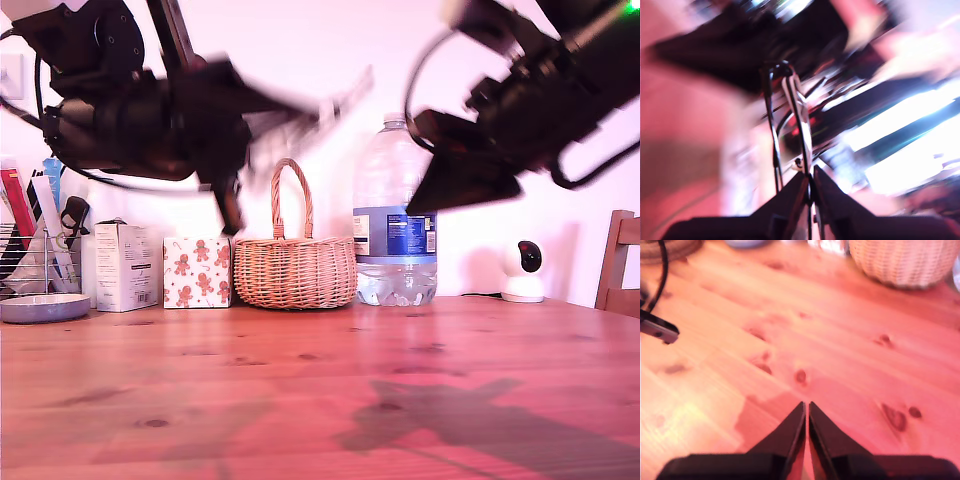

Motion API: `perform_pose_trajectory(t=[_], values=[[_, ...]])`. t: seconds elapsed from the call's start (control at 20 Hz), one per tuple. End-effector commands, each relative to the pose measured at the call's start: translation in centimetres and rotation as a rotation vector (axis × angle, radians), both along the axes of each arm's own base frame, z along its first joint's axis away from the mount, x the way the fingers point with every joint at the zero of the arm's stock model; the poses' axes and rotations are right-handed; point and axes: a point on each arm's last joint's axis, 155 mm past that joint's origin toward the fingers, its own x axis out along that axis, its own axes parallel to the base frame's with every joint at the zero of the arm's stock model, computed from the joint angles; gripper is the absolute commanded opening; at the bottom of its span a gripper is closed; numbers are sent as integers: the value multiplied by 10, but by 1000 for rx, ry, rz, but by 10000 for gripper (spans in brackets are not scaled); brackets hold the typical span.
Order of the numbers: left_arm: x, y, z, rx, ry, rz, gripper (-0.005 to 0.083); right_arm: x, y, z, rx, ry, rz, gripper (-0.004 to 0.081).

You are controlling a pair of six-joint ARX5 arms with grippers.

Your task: Pick up the glasses and close them, then place them back on the table

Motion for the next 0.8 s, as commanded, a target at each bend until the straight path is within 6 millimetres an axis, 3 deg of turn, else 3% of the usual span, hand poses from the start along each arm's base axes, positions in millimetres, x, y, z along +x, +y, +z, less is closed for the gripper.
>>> perform_pose_trajectory(t=[0.0,0.45,0.75], values=[[2,-2,-14,36,-18,-5,-21,0,1,-2,-4,0,5,-12],[12,7,-45,233,-150,21,-21,-3,-1,-10,-36,22,14,-12],[11,7,-64,341,-198,10,-21,-5,-2,-3,-29,9,15,-12]])
